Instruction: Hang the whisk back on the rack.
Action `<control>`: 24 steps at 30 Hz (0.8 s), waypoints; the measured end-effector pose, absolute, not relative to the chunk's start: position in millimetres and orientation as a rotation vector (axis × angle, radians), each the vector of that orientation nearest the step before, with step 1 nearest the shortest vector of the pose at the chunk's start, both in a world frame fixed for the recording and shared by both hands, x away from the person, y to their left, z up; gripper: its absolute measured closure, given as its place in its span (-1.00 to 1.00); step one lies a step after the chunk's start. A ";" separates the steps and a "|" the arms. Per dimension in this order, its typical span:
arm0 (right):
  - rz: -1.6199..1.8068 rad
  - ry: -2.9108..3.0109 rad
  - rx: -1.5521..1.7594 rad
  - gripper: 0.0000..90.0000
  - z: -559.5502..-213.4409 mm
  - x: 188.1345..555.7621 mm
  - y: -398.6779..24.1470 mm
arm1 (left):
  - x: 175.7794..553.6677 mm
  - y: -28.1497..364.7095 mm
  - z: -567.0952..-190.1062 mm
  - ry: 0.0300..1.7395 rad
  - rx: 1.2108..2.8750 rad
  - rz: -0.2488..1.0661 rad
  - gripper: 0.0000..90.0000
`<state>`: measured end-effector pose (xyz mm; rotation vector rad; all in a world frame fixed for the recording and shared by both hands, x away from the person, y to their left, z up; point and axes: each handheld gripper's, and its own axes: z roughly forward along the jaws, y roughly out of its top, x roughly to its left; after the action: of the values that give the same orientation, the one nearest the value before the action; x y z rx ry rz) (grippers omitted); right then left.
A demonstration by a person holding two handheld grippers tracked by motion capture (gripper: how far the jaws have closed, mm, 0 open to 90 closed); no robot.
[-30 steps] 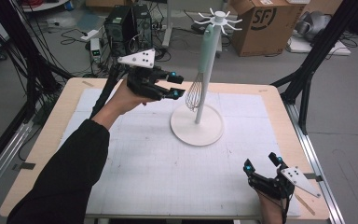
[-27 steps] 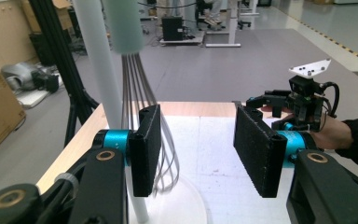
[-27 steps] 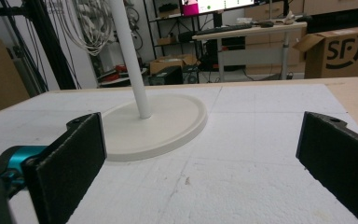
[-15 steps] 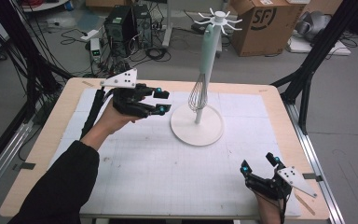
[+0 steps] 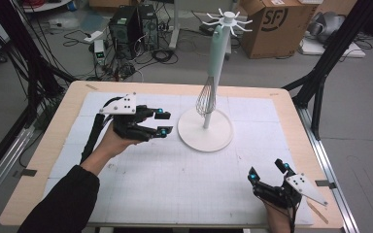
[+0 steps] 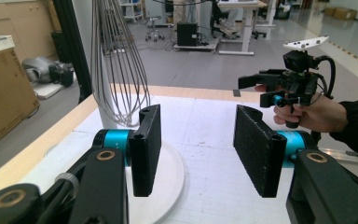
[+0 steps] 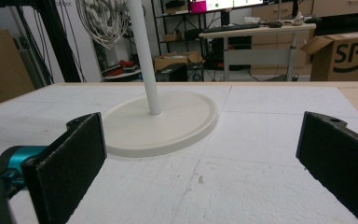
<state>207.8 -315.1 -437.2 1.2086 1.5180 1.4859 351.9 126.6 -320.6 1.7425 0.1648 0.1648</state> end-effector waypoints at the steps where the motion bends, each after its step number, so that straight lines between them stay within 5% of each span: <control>1: 1.487 1.519 1.205 -0.99 -437.2 207.9 -314.9 | 350.0 128.5 -323.9 0.172 1.739 0.170 0.15; 24: 1.486 1.512 1.199 -0.99 -435.3 205.0 -313.2 | 319.0 150.6 -363.5 0.235 1.684 0.190 0.07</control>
<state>205.0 -313.2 -435.3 1.1991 1.5119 1.4858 319.0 150.6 -363.5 1.6839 0.2352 0.1896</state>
